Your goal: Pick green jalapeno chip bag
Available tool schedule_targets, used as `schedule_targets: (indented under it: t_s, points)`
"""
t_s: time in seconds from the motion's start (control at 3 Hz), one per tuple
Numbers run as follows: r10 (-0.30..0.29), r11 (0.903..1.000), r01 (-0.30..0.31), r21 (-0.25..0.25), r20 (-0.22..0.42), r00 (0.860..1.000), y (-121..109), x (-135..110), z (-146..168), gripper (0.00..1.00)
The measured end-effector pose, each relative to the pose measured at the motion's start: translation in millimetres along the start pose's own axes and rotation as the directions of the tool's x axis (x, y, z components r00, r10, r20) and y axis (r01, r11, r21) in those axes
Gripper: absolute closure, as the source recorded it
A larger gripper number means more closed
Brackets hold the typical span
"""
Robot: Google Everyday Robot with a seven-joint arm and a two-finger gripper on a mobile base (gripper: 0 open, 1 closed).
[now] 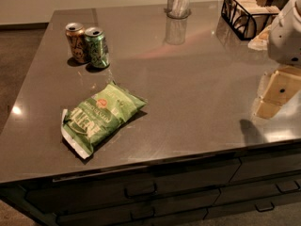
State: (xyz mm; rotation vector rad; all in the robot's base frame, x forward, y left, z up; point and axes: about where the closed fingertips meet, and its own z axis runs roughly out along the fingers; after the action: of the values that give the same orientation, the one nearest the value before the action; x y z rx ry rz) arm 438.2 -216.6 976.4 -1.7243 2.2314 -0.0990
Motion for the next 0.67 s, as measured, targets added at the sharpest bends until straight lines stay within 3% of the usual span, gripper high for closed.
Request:
schedule_targets:
  t_s: [0.67]
  points:
    - [-0.014,0.9999,0.014,-0.003,0.023,1.000,0,-12,0,0.00]
